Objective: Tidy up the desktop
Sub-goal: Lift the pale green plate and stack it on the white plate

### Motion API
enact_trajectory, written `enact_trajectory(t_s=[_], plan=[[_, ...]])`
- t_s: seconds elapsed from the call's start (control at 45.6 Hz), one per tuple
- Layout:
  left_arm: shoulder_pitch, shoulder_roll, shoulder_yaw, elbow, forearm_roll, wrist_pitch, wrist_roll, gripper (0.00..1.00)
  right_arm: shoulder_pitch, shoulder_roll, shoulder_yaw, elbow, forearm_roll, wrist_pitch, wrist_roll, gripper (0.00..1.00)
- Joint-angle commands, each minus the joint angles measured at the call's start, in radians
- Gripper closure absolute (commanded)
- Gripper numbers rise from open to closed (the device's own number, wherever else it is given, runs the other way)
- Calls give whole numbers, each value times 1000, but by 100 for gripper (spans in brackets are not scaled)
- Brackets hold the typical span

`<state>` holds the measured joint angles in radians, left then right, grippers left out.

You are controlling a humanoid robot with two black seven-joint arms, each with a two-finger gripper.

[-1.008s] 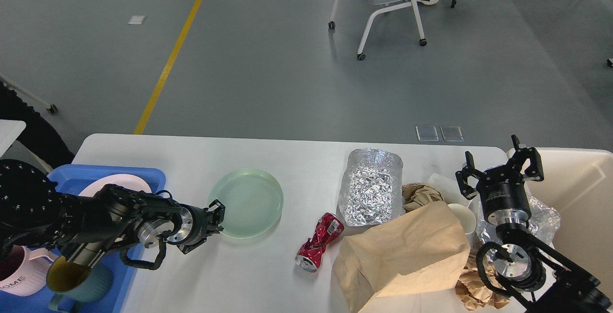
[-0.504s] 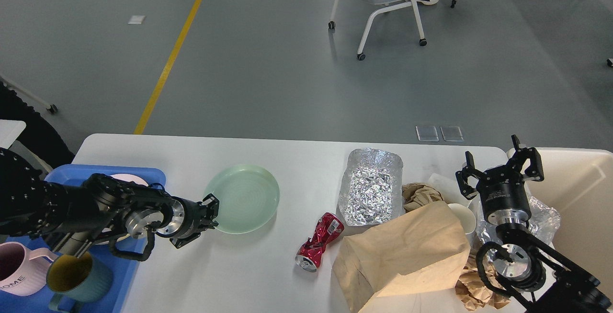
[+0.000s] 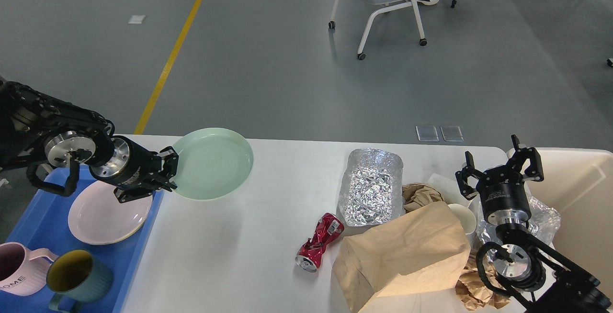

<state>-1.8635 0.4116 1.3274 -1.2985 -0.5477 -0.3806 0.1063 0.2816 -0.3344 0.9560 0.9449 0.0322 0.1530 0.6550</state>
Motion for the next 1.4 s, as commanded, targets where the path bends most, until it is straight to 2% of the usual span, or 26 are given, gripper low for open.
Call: enact_trajectory(t_s=[0.0,0.11,0.197,0.329,0.504,0.613,0.767,0.92,1.139,1.183,1.315,1.38], plan=[[-190,-25,127,-102,-64,-37,-8,100,-1,0,0,0,0,0,0,0],[-330,-30,210,-177,-115,-83,-31,100,1,0,0,0,0,0,0,0],[-390,-30,257,-197,-152,-129,-53,100,1,0,0,0,0,0,0,0],[-393,-28,276,-196,-166,-139,-74,100,-1,0,0,0,0,-1,0,0],[-396,10,312,-186,-164,-149,-76,100,1,0,0,0,0,0,0,0],[-367,81,320,-137,-156,-147,-68,100,1,0,0,0,0,-1,0,0],[-211,185,308,2,-137,-149,-56,100,1,-2,0,0,0,-1,0,0],[-30,216,274,157,-112,-150,-56,100,-1,-2,0,0,0,0,0,0],[246,259,133,349,-57,-136,-37,100,1,-2,0,0,0,0,0,0],[306,268,73,384,-37,-135,-28,100,-1,0,0,0,0,-1,0,0],[475,274,-92,479,17,-130,45,100,-1,-2,0,0,0,0,0,0],[526,273,-138,502,29,-118,59,100,-1,-2,0,0,0,0,0,0]])
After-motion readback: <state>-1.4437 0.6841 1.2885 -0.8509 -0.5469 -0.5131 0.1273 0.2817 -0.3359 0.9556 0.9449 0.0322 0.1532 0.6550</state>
